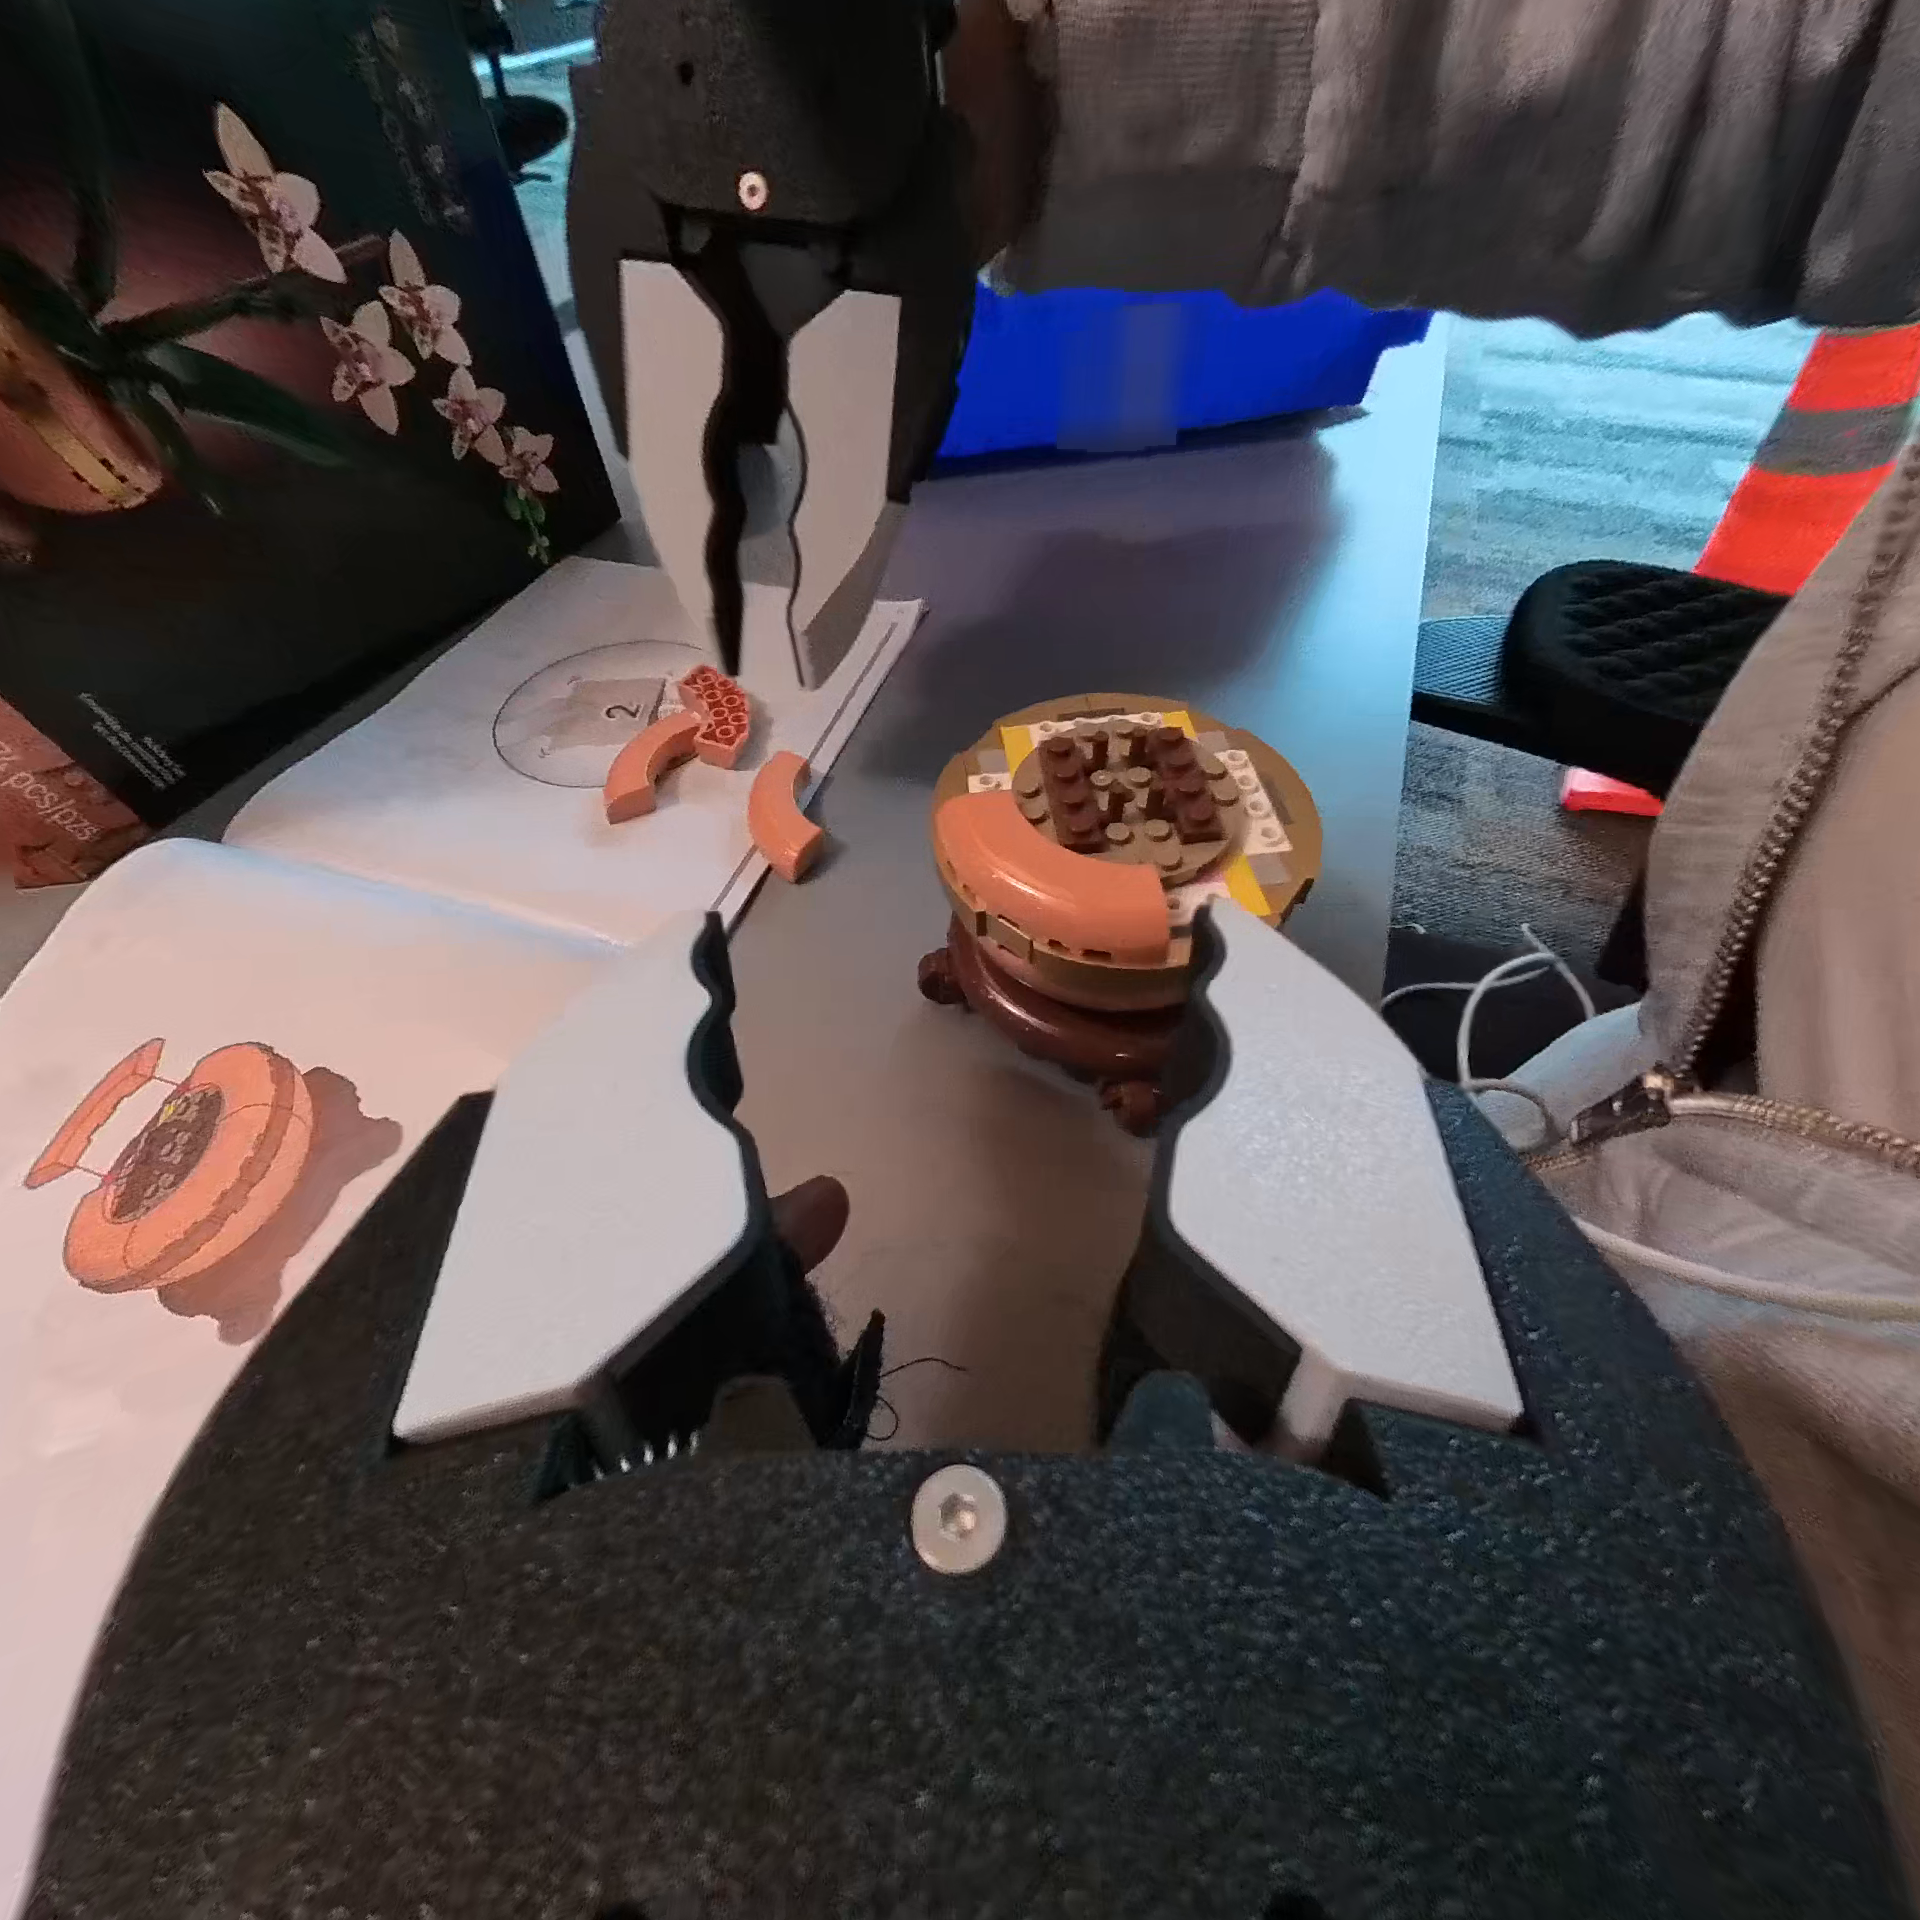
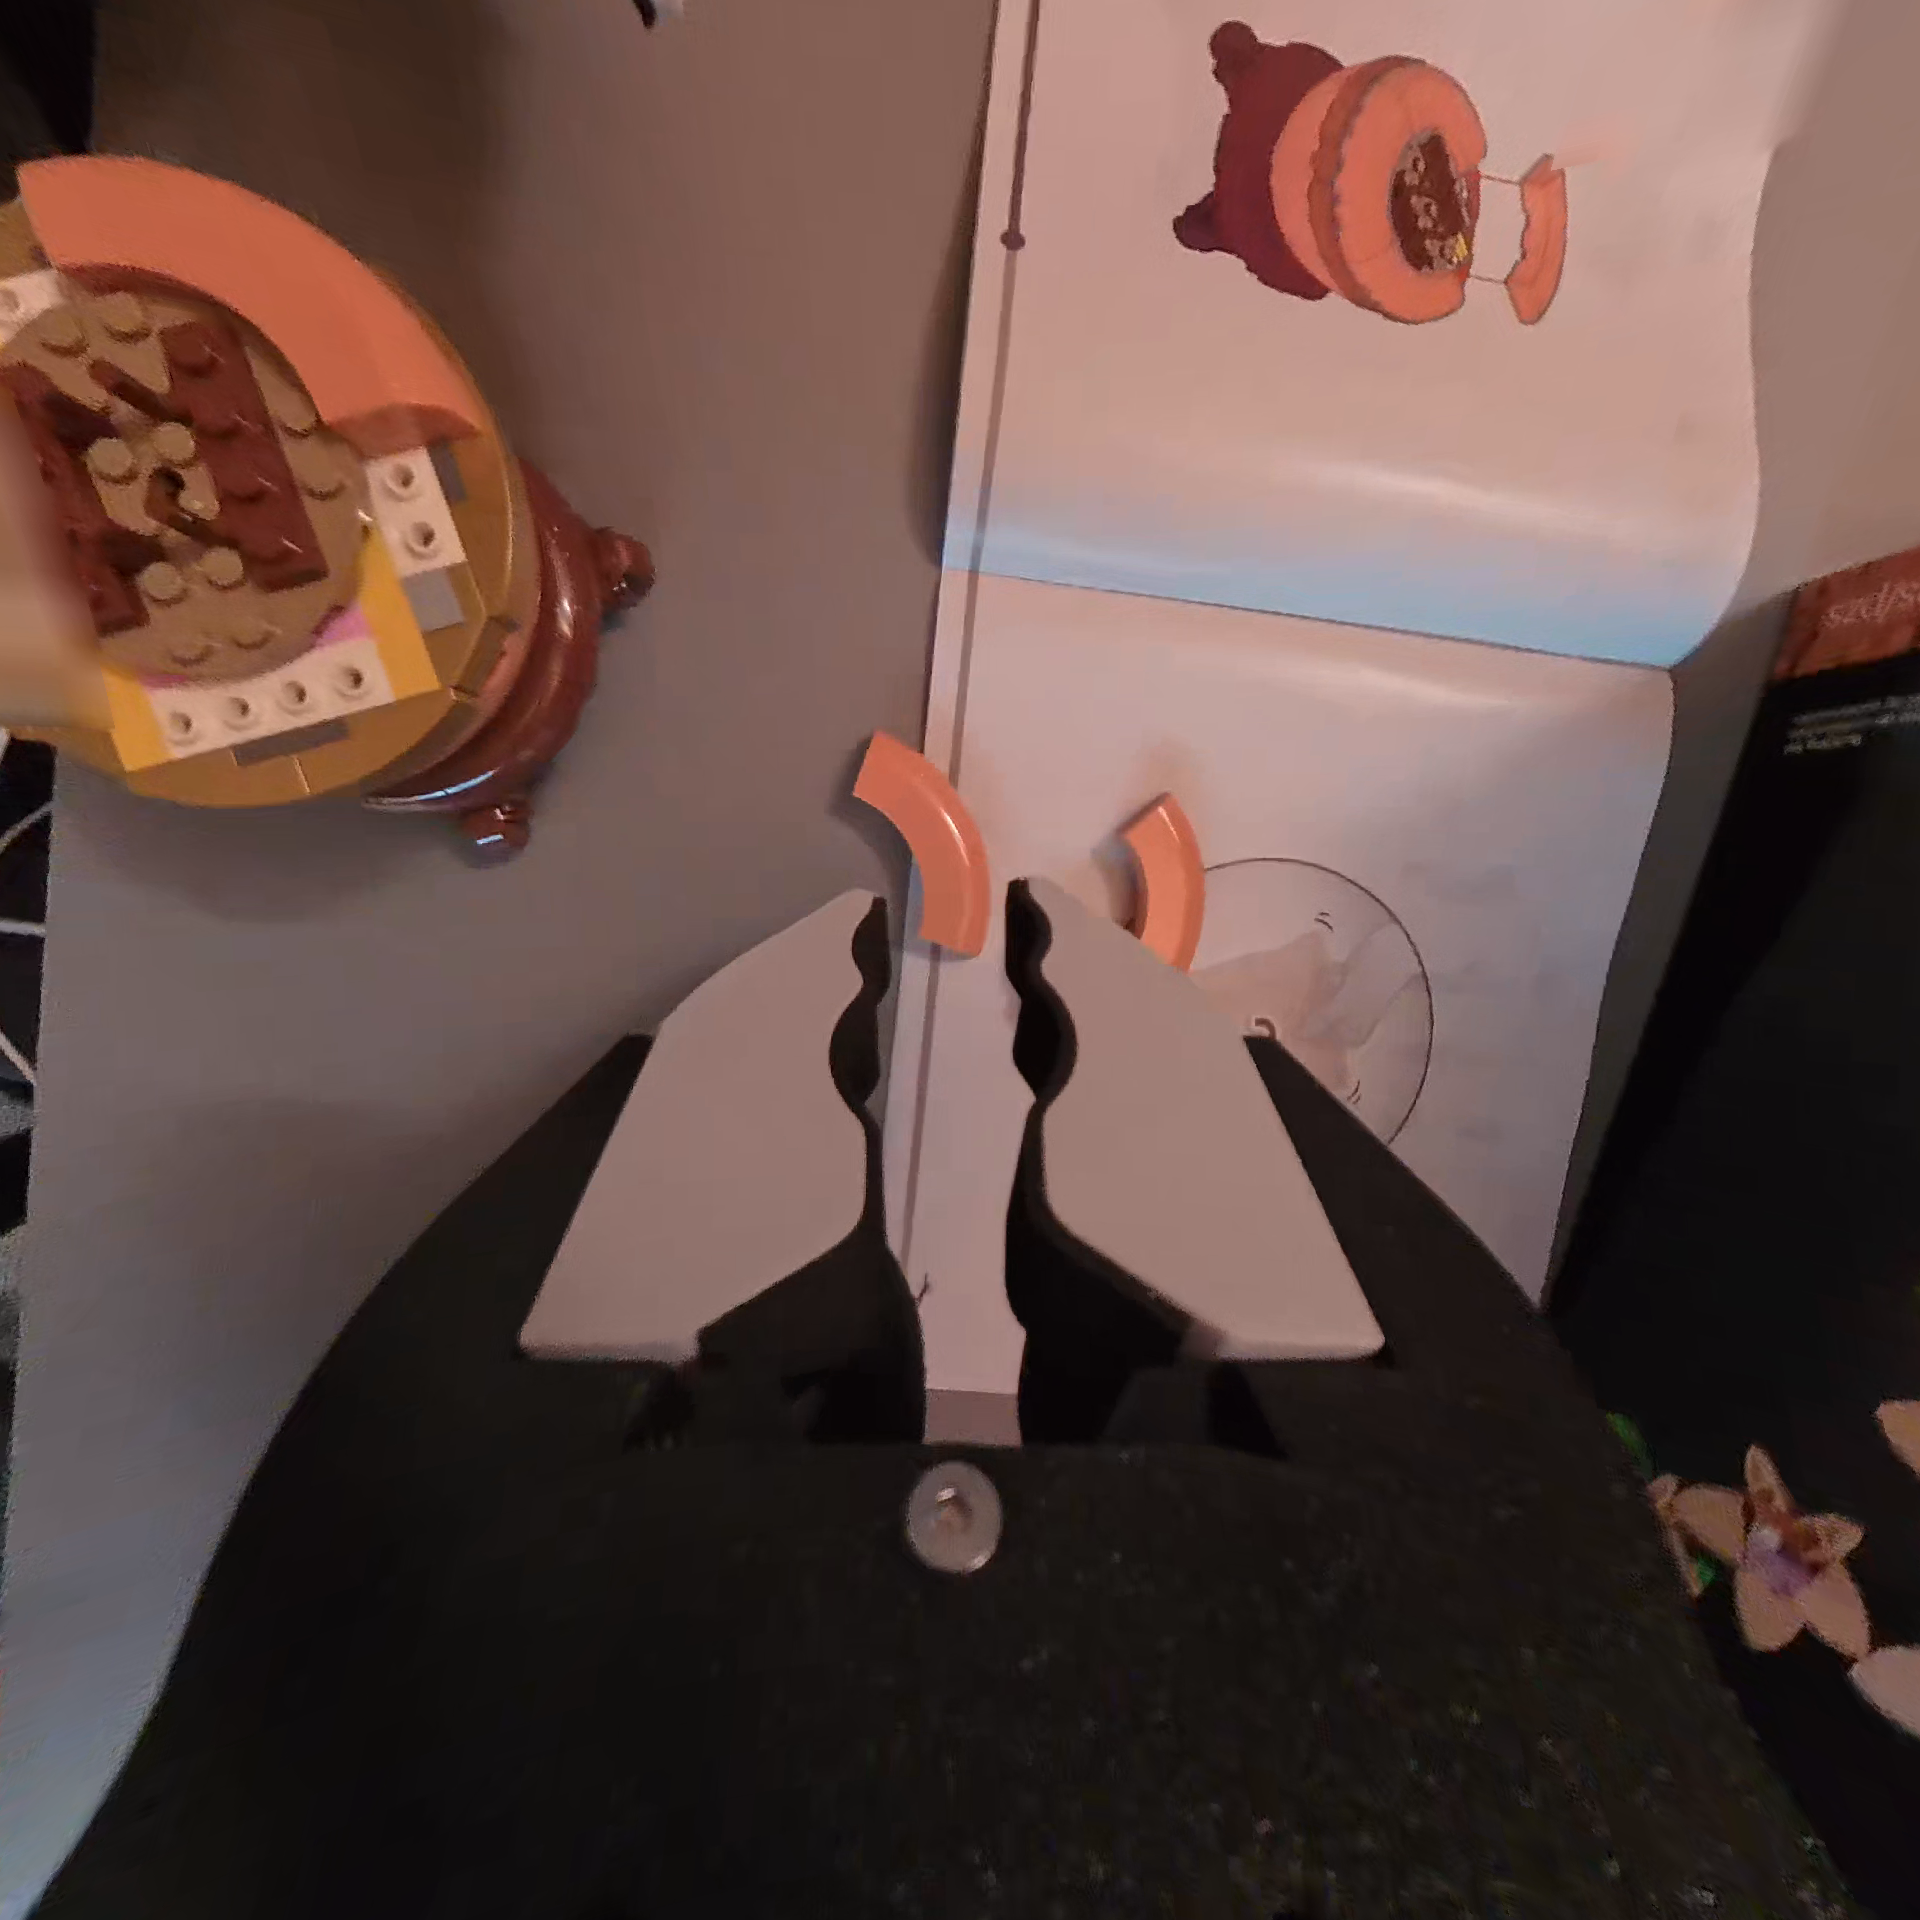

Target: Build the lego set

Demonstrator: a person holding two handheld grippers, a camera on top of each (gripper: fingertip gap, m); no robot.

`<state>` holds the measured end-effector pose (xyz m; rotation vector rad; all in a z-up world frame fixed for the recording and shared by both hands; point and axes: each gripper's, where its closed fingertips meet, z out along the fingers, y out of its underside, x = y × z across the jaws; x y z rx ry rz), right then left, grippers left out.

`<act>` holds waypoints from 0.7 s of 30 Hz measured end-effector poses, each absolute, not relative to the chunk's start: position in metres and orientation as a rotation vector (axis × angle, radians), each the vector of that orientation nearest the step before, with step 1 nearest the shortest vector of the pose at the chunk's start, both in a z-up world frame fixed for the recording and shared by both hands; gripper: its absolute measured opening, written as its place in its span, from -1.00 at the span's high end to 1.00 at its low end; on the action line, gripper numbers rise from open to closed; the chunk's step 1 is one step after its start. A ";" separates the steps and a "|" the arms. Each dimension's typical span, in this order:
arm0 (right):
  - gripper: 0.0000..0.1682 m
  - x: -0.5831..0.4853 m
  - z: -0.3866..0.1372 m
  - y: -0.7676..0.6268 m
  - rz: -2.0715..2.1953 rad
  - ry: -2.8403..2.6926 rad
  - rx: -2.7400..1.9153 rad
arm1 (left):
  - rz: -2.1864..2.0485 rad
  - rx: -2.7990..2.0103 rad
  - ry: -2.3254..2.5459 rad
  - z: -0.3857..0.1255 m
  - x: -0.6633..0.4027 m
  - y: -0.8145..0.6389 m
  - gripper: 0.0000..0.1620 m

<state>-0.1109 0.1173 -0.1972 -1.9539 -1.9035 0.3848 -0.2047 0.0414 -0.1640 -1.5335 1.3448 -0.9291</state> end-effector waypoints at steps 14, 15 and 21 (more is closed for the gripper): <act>0.82 -0.117 -0.237 0.117 0.348 -2.184 -2.088 | -1.001 -1.515 1.276 -0.155 -0.208 0.039 -0.04; 0.82 -0.115 -0.234 0.117 0.329 -2.105 -2.137 | -0.989 -1.509 1.265 -0.154 -0.207 0.039 -0.04; 0.82 -0.131 -0.166 0.078 0.405 -1.503 -2.441 | -0.954 -1.502 1.231 -0.154 -0.196 0.033 -0.11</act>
